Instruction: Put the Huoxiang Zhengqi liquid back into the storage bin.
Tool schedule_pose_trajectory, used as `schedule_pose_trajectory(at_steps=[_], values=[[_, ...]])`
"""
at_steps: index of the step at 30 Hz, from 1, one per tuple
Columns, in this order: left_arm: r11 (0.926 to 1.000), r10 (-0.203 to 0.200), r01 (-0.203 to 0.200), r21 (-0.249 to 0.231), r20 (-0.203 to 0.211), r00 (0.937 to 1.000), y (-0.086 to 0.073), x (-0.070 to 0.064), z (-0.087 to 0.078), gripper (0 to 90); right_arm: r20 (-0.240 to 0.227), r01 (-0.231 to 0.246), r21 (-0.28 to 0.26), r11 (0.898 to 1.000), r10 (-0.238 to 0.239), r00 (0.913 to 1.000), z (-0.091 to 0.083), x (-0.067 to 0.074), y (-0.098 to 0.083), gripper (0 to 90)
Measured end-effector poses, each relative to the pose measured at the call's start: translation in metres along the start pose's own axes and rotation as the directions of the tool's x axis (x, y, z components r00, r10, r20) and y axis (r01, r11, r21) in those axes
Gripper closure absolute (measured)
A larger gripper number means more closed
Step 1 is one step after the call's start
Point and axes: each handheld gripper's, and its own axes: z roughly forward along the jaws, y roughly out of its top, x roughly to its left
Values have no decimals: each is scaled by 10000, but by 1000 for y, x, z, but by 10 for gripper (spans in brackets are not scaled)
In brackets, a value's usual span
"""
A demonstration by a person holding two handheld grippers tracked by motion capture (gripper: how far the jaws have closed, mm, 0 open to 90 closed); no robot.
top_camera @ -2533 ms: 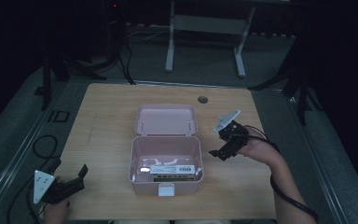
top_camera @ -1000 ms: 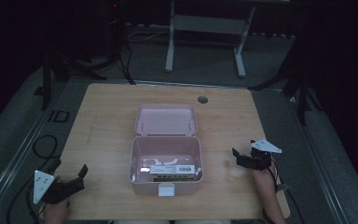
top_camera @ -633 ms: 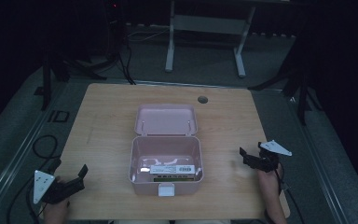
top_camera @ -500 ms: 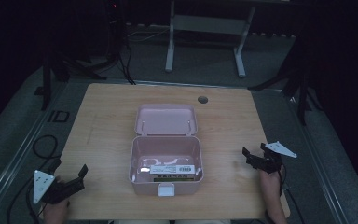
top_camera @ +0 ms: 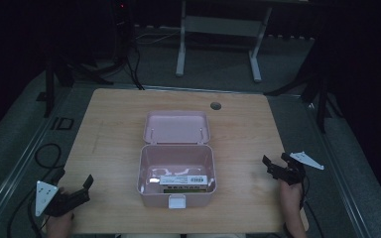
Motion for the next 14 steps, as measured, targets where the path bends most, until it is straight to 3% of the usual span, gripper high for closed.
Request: schedule_pose_trajectory(at_steps=[14], values=[[10000, 4, -4, -17, 34, 10000, 0, 0, 0, 3, -85, -253, 43, 9997, 253, 9996, -2, -9, 0, 118]])
